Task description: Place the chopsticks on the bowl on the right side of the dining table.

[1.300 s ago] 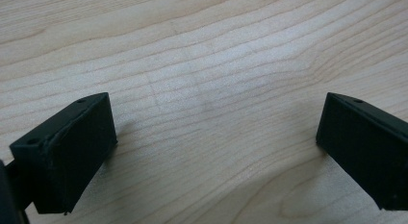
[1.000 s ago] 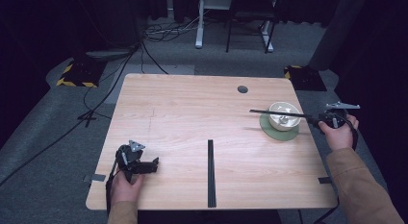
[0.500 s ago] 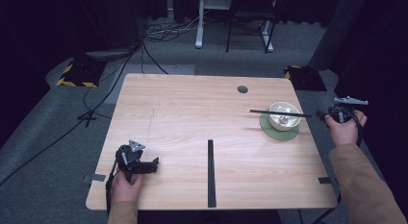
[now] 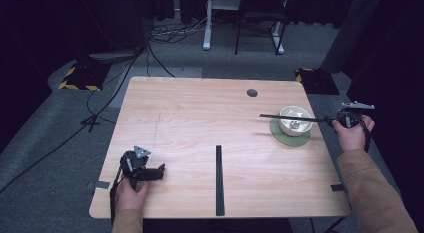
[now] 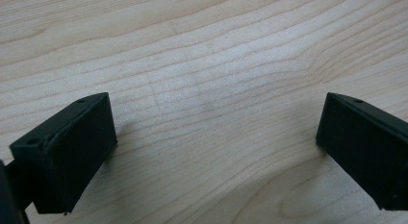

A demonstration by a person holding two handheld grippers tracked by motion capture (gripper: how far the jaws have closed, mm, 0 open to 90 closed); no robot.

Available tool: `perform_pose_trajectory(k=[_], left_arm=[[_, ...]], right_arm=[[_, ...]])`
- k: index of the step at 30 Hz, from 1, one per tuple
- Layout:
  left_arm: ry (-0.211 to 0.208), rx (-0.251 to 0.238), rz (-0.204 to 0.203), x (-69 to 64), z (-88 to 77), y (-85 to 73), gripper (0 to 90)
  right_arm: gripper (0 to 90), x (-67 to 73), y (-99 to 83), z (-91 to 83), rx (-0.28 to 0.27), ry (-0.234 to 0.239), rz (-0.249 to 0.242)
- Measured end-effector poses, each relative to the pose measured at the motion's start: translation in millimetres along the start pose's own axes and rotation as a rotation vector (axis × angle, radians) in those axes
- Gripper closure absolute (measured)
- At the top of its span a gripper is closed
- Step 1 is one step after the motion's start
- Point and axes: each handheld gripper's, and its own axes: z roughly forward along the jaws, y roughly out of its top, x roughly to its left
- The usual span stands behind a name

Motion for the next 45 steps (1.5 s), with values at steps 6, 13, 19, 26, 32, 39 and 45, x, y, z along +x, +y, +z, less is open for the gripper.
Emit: perform_pose_trajectory(k=[6, 13, 19, 26, 32, 39, 45], left_arm=[[0.0, 0.0, 0.0, 0.0, 0.0, 0.0, 0.5], [0.0, 0.0, 0.0, 0.0, 0.0, 0.0, 0.5], [-0.001, 0.0, 0.0, 0.0, 0.0, 0.0, 0.5], [-0.003, 0.0, 0.0, -0.1, 0.1, 0.0, 0.5], [-0.003, 0.0, -0.001, -0.1, 0.1, 0.0, 0.5], [-0.005, 0.001, -0.001, -0.1, 0.2, 0.0, 0.5], [-0.006, 0.001, -0.001, -0.1, 0.2, 0.0, 0.5]], right_arm=[[43.6, 1.9, 0.4, 0.6, -0.002, 0.005, -0.009], [43.1, 1.9, 0.6, -4.8, -0.022, 0.006, 0.004], [43.0, 3.4, -2.7, -24.7, -0.064, 0.038, -0.013], [40.3, 10.9, 0.5, -61.5, -0.128, 0.144, -0.023], [38.3, 28.6, 6.7, -97.0, -0.16, 0.253, -0.084], [37.1, 55.3, 9.2, -125.3, -0.178, 0.383, -0.118], [36.0, 78.3, 5.7, -136.7, -0.174, 0.466, -0.139]])
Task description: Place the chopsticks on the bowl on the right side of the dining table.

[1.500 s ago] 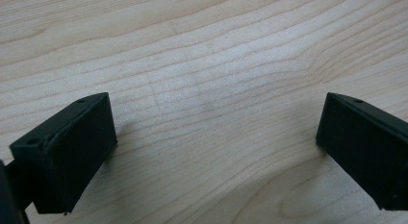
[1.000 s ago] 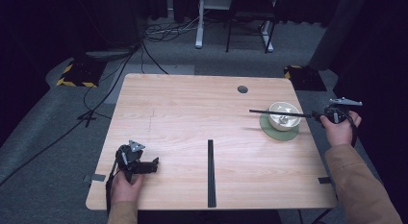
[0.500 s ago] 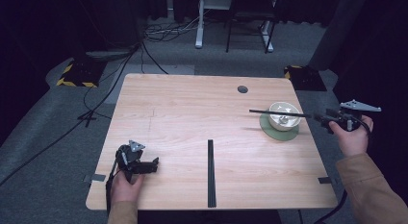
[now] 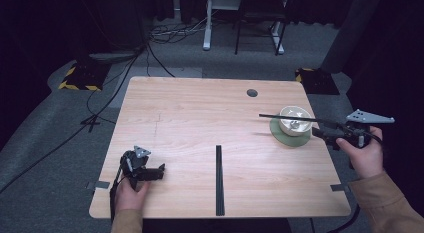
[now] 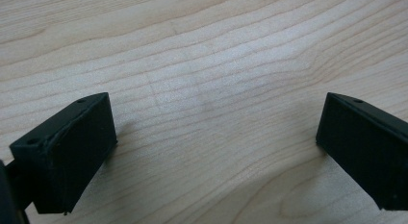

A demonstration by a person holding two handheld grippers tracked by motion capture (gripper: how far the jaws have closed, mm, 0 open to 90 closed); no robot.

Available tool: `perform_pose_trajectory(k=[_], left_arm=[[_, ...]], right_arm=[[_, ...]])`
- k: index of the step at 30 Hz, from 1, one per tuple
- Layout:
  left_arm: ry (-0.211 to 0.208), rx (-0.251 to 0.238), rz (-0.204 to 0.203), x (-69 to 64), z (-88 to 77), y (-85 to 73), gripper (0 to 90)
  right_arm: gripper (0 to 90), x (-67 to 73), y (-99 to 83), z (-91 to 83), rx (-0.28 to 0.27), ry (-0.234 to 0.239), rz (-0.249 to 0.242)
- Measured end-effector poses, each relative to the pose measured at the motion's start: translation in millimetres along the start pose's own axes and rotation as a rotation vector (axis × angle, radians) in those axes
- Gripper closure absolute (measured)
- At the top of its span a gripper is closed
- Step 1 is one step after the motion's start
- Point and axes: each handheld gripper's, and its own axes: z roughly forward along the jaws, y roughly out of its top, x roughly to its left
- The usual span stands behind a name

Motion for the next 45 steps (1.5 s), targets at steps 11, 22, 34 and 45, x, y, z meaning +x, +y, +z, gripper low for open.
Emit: perform_pose_trajectory(k=[11, 22, 34, 45], left_arm=[[-0.004, 0.0, 0.003, 0.3, 0.1, 0.0, 0.5], [0.003, 0.004, 0.009, 0.3, 0.5, 1.1, 0.3], [0.002, 0.002, 0.008, 0.3, 0.6, 0.9, 0.3], [0.003, 0.002, 0.008, 0.3, 0.6, 1.0, 0.2]], right_arm=[[34.3, 41.8, -19.3, -3.2, -0.019, 0.104, -0.008], [34.3, 67.0, -41.0, 9.0, 0.08, 0.164, -0.075], [34.0, 71.7, -73.0, 41.0, 0.199, 0.151, -0.076], [31.9, 67.3, -104.8, 64.8, 0.274, 0.132, -0.066]])
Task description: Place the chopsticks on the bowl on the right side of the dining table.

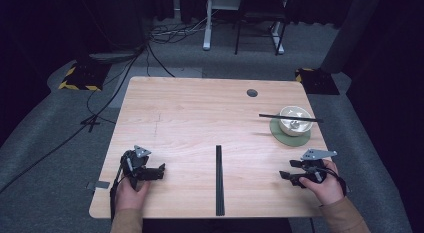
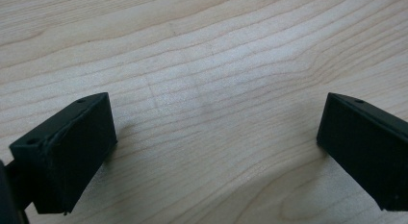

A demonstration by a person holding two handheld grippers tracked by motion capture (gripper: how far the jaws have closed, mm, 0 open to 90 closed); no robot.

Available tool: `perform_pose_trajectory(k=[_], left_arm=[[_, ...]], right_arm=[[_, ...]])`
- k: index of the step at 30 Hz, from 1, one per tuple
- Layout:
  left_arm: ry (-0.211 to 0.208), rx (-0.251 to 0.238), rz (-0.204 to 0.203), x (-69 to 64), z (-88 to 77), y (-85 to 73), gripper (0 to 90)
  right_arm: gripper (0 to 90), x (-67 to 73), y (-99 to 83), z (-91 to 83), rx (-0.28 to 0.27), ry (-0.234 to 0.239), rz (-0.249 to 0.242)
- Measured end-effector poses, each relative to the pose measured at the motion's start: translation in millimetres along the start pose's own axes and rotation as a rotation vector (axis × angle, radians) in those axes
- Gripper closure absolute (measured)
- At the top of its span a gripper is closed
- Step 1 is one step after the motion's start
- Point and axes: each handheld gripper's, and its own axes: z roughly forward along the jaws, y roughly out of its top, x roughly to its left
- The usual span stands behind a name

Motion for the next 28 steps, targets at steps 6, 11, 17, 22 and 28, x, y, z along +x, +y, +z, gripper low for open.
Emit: perform_pose_trajectory(k=[6, 11, 17, 22, 28], left_arm=[[0.0, 0.001, 0.0, 0.0, 0.0, 0.0, 0.3], [-0.002, -0.001, 0.0, 0.1, 0.1, 0.0, 0.3], [0.0, 0.002, 0.0, 0.1, -0.1, 0.1, 0.3], [-0.001, 0.0, 0.0, 0.1, 0.0, 0.0, 0.3], [0.0, 0.002, 0.001, 0.1, -0.1, 0.1, 0.3]], right_arm=[[30.8, -0.8, -11.6, 7.0, -0.053, -0.009, -0.033], [29.4, -0.1, -18.3, 12.0, -0.049, -0.004, -0.024], [24.8, 0.1, -23.4, 15.4, -0.073, -0.012, -0.041], [14.1, 3.6, -23.2, 19.4, -0.06, -0.01, -0.094], [12.8, 3.8, -22.6, 19.9, -0.053, -0.004, -0.102]])
